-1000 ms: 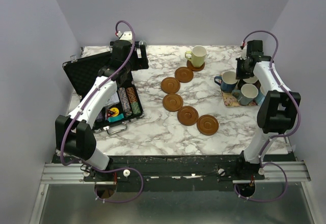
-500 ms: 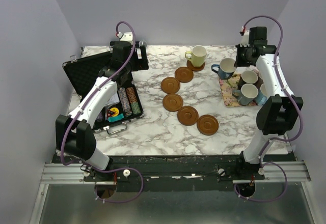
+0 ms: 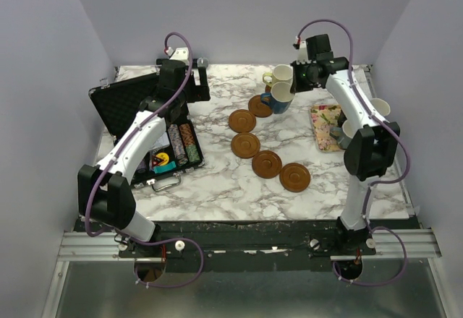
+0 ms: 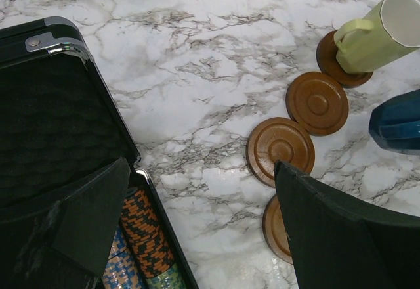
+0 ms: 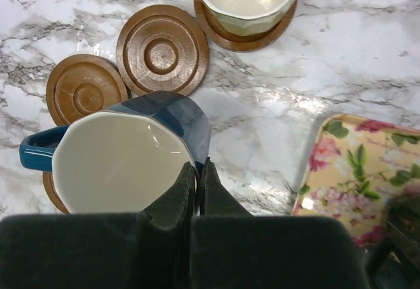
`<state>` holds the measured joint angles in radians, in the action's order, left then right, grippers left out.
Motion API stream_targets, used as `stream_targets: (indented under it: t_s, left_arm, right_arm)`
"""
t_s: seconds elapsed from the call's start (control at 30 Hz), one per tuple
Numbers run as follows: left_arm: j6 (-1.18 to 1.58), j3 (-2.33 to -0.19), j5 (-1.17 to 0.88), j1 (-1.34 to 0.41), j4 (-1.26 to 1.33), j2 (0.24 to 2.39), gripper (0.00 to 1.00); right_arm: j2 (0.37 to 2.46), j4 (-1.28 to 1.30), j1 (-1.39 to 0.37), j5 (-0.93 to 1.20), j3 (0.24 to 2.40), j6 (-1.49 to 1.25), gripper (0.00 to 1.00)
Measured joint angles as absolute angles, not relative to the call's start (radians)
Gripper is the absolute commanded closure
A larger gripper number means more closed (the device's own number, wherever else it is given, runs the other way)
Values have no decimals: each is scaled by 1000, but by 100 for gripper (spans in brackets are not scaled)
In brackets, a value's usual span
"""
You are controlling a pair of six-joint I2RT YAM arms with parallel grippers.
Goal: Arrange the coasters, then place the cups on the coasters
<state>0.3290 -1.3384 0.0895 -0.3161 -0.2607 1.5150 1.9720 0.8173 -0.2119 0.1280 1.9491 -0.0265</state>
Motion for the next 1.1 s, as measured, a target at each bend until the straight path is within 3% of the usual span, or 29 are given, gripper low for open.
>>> stream_targets:
  t_s: [0.47,1.1]
  left_arm:
    - [305,-1284,153,-316,-249,1449,1]
    - [305,-1267,195,-316,-248,1444,1]
  right_arm:
    - [2249,863,-271,118,2268,-52,99]
    - [2372,878,-281,116,2371,-56,99]
